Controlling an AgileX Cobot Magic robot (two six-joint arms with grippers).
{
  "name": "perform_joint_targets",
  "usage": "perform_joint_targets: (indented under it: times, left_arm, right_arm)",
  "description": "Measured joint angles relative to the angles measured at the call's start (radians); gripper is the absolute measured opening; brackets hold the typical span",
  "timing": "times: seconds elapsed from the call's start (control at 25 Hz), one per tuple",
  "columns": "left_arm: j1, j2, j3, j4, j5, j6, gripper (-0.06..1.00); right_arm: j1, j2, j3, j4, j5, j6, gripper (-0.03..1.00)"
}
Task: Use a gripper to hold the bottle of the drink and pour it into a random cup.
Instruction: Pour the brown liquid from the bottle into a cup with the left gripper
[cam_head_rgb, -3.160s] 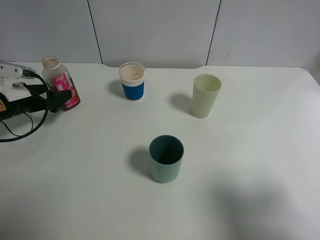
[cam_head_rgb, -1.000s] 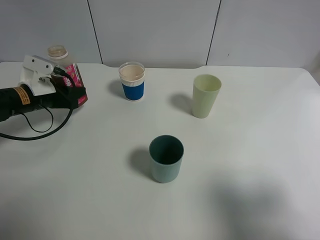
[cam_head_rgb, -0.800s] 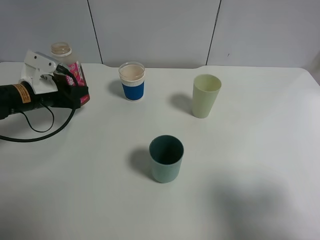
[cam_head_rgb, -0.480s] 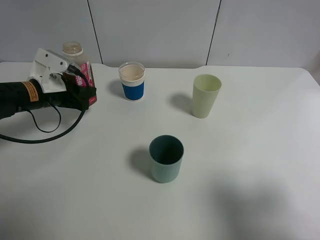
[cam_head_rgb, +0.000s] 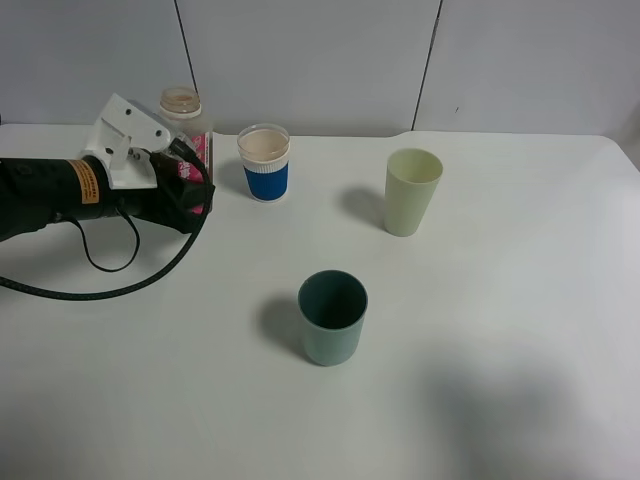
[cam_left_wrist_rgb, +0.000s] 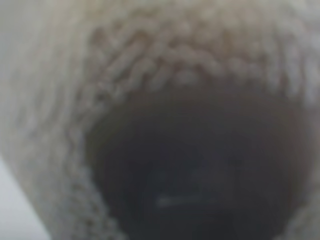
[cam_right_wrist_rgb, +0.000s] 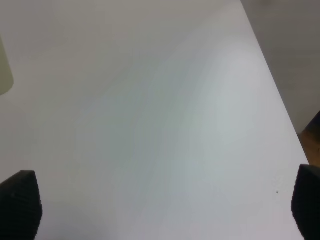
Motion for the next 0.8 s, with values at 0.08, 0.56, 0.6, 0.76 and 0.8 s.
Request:
perform_joint_targets:
  times: [0.08,0.56,0.6,0.76,0.8]
  left_arm:
    - [-0.026,-0.031,0.000,0.000,0.027,0.000,0.34]
    - [-0.158,-0.116,0.001,-0.022,0.161,0.000,0.34]
    - [-0.171,-0.116,0.001,-0.028,0.163,0.000,0.34]
    - [-0.216,-0.116,0.001,-0.052,0.172,0.000,0.34]
    - [-0.228,-0.116,0.001,-0.057,0.179,0.000,0.34]
  right_arm:
    - [0.000,0.000,0.000,0.000,0.000,0.000,1.00]
    - [0.000,0.000,0.000,0.000,0.000,0.000,1.00]
    - [0.000,0.000,0.000,0.000,0.000,0.000,1.00]
    - [0.000,0.000,0.000,0.000,0.000,0.000,1.00]
    - [0.000,0.000,0.000,0.000,0.000,0.000,1.00]
